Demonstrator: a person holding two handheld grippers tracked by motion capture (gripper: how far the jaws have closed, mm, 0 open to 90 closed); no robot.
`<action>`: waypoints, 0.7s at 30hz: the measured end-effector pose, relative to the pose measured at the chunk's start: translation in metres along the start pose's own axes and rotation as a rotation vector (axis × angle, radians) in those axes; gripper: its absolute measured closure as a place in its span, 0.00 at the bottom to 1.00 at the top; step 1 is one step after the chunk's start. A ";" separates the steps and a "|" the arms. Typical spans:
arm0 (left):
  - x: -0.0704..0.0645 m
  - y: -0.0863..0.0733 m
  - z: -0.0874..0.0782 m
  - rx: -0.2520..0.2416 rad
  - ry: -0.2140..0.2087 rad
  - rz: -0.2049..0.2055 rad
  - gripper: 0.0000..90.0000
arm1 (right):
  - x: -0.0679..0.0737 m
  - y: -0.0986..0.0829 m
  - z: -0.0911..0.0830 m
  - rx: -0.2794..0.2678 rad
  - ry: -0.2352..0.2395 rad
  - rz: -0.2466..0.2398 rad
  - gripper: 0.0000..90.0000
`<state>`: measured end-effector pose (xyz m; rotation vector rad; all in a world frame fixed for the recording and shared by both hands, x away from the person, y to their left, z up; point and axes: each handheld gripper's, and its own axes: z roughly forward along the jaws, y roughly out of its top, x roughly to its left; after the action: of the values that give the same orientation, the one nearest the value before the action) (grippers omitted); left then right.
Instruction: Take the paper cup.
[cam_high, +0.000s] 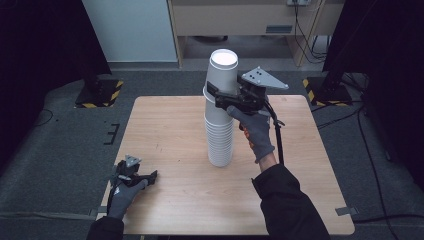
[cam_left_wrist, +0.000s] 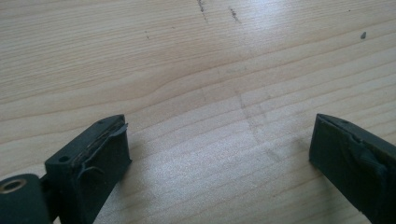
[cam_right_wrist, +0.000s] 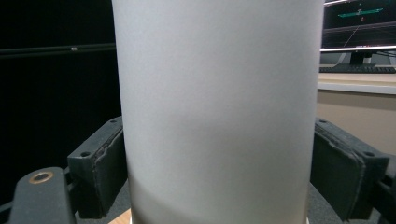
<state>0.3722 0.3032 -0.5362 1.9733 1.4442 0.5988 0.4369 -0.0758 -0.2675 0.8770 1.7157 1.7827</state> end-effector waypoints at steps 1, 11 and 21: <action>0.000 0.000 0.000 0.000 0.000 0.000 0.04 | 0.000 0.002 -0.001 -0.005 0.004 0.005 0.16; 0.000 0.000 0.000 0.000 -0.001 0.001 0.04 | 0.000 0.012 -0.007 -0.049 0.025 0.026 0.16; 0.000 0.000 0.000 0.000 -0.001 0.001 0.04 | -0.007 0.023 -0.021 -0.071 0.009 0.028 0.16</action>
<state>0.3723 0.3033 -0.5363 1.9741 1.4429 0.5986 0.4281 -0.0965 -0.2450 0.8678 1.6430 1.8563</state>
